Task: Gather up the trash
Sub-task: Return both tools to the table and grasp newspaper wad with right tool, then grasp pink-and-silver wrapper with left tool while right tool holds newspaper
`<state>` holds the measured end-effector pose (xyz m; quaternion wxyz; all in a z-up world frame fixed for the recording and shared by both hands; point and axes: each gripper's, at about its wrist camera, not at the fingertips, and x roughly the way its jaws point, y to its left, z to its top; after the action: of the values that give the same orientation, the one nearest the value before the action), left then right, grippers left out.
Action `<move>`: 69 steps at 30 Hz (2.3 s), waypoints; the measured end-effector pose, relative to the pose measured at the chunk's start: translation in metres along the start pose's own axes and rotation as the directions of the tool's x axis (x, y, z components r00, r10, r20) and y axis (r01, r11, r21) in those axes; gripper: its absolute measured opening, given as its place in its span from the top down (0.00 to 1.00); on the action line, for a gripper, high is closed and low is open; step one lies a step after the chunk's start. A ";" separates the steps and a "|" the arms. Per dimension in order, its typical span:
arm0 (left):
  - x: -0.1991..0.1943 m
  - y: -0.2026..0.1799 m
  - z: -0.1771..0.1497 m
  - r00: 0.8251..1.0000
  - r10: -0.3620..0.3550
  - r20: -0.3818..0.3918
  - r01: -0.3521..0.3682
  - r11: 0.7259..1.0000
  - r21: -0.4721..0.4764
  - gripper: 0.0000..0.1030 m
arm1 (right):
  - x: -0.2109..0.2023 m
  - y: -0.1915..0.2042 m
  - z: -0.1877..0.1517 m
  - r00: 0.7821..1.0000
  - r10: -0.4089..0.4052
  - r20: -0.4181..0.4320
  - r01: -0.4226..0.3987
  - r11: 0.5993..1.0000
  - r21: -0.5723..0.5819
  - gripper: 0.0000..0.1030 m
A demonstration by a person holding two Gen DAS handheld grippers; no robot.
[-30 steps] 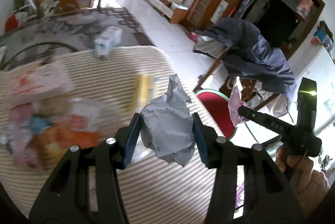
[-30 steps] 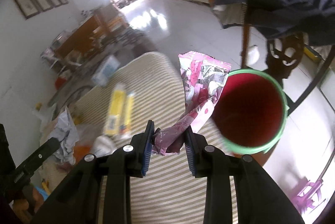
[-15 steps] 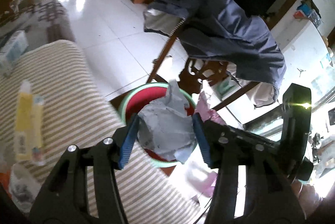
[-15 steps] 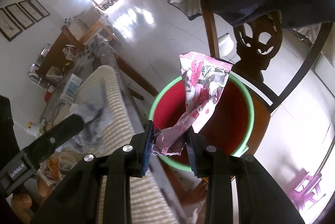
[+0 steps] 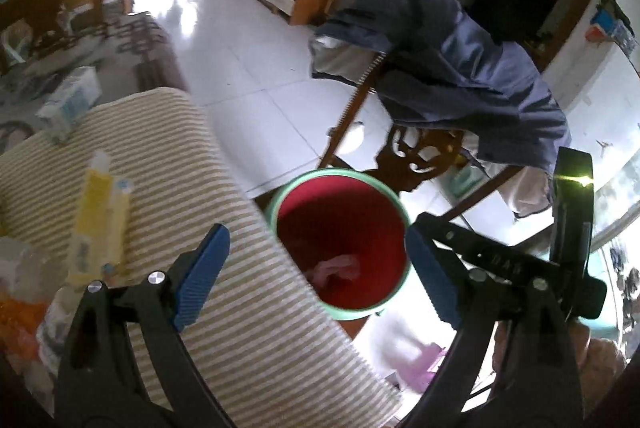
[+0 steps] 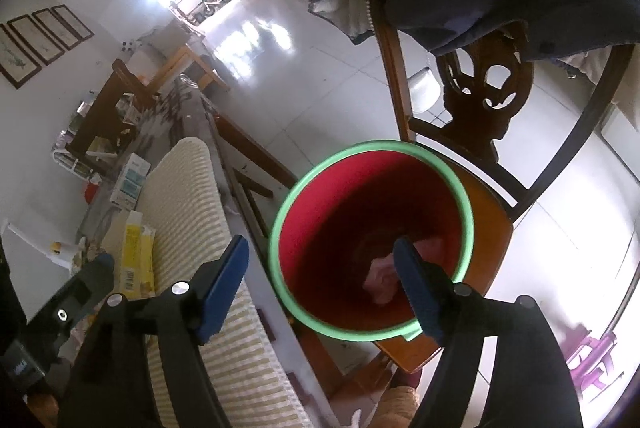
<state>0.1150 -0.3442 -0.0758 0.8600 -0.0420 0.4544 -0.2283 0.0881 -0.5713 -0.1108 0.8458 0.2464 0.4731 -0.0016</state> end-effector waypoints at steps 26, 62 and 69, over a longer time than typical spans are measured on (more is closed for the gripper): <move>-0.161 0.216 -0.098 0.974 0.210 0.080 -0.186 0.953 -0.238 0.15 | 0.031 0.227 -0.124 0.989 0.084 -0.119 -0.114 0.954 -0.276 0.28; -0.184 0.351 -0.148 0.965 0.261 -0.017 -0.244 0.873 -0.422 0.15 | 0.093 0.350 -0.232 0.920 0.135 -0.369 -0.298 0.852 -0.430 0.57; -0.151 0.361 -0.126 0.955 0.290 -0.064 -0.290 0.865 -0.410 0.15 | 0.081 0.331 -0.221 0.927 0.148 -0.344 -0.287 0.870 -0.400 0.57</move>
<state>0.0688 0.0600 -0.1354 0.8558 -0.1551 0.4935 0.0050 0.0341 -0.1692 -0.1333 0.7916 0.0968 0.5535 0.2401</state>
